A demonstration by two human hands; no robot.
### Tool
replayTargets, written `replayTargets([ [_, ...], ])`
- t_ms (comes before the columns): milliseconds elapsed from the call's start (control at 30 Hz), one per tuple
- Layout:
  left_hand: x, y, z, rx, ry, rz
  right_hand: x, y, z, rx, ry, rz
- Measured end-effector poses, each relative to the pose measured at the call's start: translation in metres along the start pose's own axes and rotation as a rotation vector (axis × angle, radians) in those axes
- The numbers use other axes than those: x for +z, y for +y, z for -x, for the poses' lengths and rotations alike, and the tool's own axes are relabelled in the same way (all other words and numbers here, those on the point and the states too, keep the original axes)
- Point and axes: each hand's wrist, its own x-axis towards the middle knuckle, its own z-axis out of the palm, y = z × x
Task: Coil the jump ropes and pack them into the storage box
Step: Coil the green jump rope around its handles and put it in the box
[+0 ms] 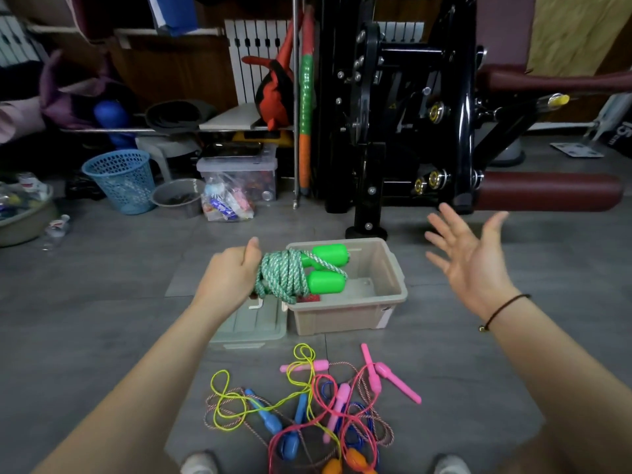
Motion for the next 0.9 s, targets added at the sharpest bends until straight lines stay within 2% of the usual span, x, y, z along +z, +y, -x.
replayTargets([
  [133, 0.006, 0.005, -0.001, -0.011, -0.02, -0.005, 0.02, 0.009, 0.003, 0.048, -0.011, -0.062],
  [233, 0.036, 0.024, 0.017, 0.017, -0.082, 0.022, 0.069, 0.04, 0.022, 0.095, -0.148, -0.011],
  [367, 0.043, 0.034, 0.024, -0.026, 0.017, 0.184, 0.092, 0.028, 0.032, 0.092, -0.239, -0.127],
  [433, 0.039, 0.033, 0.021, -0.011, 0.011, 0.229, 0.091, 0.015, 0.031, 0.08, -0.328, -0.151],
  [533, 0.037, 0.034, 0.023, 0.007, -0.025, 0.196, 0.096, 0.012, 0.032, 0.095, -0.344, -0.027],
  [600, 0.033, 0.035, 0.028, 0.048, 0.024, 0.11, 0.094, 0.018, 0.032, 0.16, -0.313, -0.053],
  [633, 0.028, 0.036, 0.029, 0.084, 0.078, 0.057, 0.091, 0.02, 0.033, 0.249, -0.33, -0.133],
  [733, 0.019, 0.033, 0.025, 0.229, 0.246, -0.077, 0.087, 0.026, 0.036, 0.525, -0.473, -0.39],
  [800, 0.018, 0.027, 0.022, 0.326, 0.301, -0.09, 0.087, 0.027, 0.04, 0.57, -0.548, -0.457],
  [900, 0.018, 0.028, 0.024, 0.424, 0.32, -0.109, 0.086, 0.029, 0.042, 0.562, -0.524, -0.46],
])
